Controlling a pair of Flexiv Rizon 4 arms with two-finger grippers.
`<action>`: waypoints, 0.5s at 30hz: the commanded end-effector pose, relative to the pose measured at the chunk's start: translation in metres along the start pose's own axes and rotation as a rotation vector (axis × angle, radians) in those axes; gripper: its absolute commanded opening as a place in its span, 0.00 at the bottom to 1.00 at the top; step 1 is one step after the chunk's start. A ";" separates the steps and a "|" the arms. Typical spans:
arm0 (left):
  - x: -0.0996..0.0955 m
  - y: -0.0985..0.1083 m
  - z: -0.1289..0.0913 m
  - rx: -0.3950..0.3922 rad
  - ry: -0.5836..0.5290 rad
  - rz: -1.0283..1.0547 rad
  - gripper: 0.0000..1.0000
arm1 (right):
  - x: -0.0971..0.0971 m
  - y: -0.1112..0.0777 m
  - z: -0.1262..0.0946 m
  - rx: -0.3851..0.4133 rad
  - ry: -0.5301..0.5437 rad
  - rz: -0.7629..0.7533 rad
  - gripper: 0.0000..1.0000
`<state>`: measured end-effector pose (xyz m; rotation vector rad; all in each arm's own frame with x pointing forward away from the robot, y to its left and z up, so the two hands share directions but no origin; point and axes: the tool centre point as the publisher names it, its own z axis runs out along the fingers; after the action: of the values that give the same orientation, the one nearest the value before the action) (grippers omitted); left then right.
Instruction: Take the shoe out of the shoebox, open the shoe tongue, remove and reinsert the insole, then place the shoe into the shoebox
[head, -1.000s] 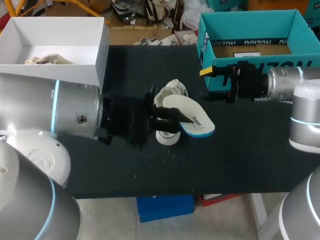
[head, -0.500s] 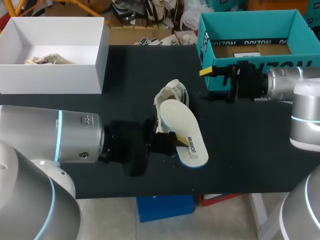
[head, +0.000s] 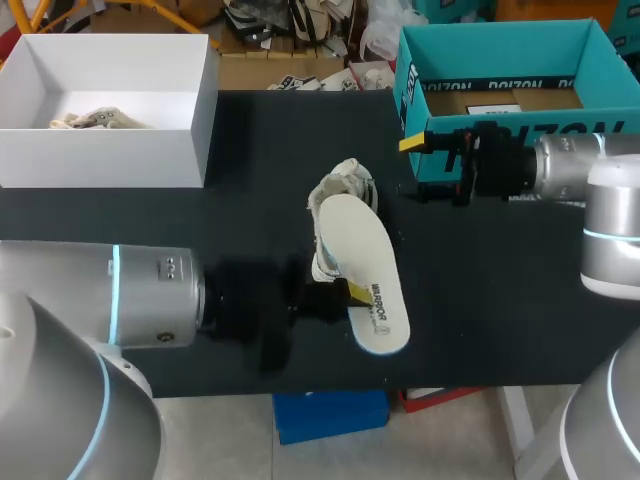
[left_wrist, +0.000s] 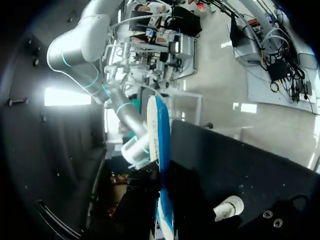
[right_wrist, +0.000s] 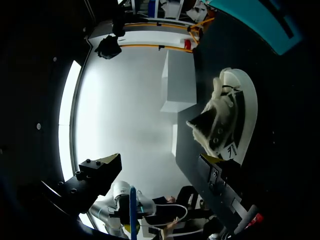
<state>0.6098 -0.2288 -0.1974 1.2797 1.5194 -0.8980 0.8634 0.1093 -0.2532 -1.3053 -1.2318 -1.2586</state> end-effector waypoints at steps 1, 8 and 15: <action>0.036 -0.001 0.010 -0.049 -0.089 0.020 0.00 | 0.000 0.000 0.001 -0.002 -0.002 0.000 1.00; 0.069 0.028 0.017 -0.066 -0.125 0.060 0.00 | 0.000 0.000 0.001 -0.002 -0.002 0.000 1.00; 0.087 0.068 0.024 -0.047 -0.167 0.139 0.00 | 0.000 0.000 0.001 -0.002 -0.002 0.000 1.00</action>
<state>0.6572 -0.2094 -0.2760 1.2530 1.3876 -0.7936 0.8631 0.1091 -0.2530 -1.3064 -1.2326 -1.2581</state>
